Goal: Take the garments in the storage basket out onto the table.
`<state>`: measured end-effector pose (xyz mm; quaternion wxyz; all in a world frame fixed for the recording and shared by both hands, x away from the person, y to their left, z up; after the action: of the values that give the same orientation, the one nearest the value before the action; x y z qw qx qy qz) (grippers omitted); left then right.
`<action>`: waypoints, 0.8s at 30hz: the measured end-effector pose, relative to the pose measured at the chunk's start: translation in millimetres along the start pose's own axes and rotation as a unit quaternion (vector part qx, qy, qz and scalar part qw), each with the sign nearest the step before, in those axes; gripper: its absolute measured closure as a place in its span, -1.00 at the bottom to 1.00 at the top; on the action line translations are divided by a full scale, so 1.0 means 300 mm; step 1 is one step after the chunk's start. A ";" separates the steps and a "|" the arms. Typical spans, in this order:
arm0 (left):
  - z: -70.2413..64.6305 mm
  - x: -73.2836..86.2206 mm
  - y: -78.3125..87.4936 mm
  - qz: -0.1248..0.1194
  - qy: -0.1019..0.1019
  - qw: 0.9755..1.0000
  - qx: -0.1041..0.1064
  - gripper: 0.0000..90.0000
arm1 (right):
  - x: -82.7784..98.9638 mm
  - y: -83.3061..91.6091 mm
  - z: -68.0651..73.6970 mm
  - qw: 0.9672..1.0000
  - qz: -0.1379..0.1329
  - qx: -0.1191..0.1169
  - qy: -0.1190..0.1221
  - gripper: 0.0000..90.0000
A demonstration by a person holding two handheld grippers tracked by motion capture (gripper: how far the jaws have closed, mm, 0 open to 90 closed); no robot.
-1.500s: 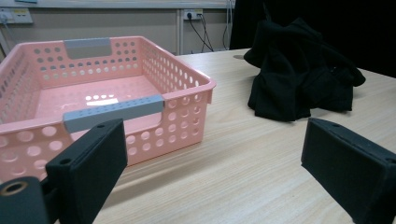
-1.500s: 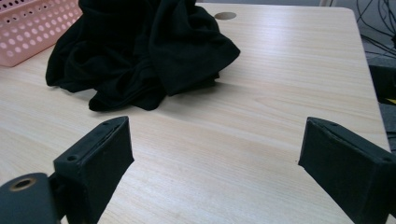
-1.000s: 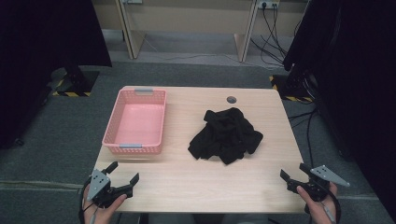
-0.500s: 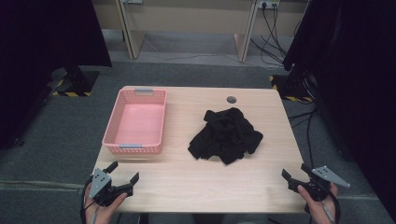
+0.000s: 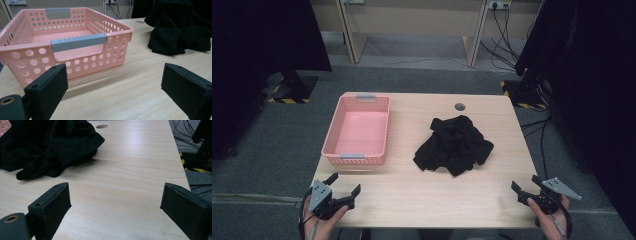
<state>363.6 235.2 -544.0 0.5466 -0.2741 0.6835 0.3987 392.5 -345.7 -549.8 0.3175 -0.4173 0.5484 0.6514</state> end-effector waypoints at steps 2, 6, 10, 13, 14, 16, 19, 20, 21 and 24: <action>0.002 0.002 -0.004 0.001 0.001 1.000 0.000 -0.87 | 0.004 -0.008 0.004 1.000 0.002 -0.001 0.001 -0.80; 0.002 0.006 -0.010 0.002 0.000 1.000 0.000 -0.87 | 0.009 -0.020 0.005 1.000 0.004 -0.001 0.003 -0.80; 0.005 0.012 -0.018 0.003 0.000 1.000 -0.001 -0.87 | 0.014 -0.030 0.005 1.000 0.006 -0.002 0.003 -0.80; 0.005 0.019 -0.026 0.006 0.001 1.000 0.000 -0.87 | 0.021 -0.037 0.005 1.000 0.007 -0.002 0.004 -0.80; 0.004 0.022 -0.029 0.007 0.000 1.000 0.000 -0.87 | 0.023 -0.039 0.005 1.000 0.008 -0.001 0.003 -0.80; 0.002 0.026 -0.034 0.009 -0.002 1.000 0.000 -0.87 | 0.027 -0.043 0.004 1.000 0.009 0.000 0.001 -0.80; 0.004 0.031 -0.040 0.010 -0.003 1.000 -0.001 -0.87 | 0.028 -0.046 0.006 1.000 0.008 0.000 0.001 -0.81; 0.007 0.030 -0.045 0.008 -0.004 1.000 -0.004 -0.87 | 0.027 -0.047 0.006 1.000 0.006 0.000 0.001 -0.81; 0.007 0.030 -0.045 0.008 -0.004 1.000 -0.004 -0.87 | 0.027 -0.047 0.006 1.000 0.006 0.000 0.001 -0.81; 0.007 0.030 -0.045 0.008 -0.004 1.000 -0.004 -0.87 | 0.024 -0.048 0.007 1.000 0.003 0.000 0.000 -0.81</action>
<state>373.4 230.4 -556.2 0.5447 -0.2690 0.6823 0.4067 401.3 -341.2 -562.7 0.3157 -0.4155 0.5494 0.6525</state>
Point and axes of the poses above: each handheld gripper's, and its own axes: y roughly backward along the jaws, x roughly out of its underside, z roughly to its left, the point moved 9 cm from there along -y, roughly forward along the jaws, and after that the axes turned 8 degrees about x, right-handed, at the moved point
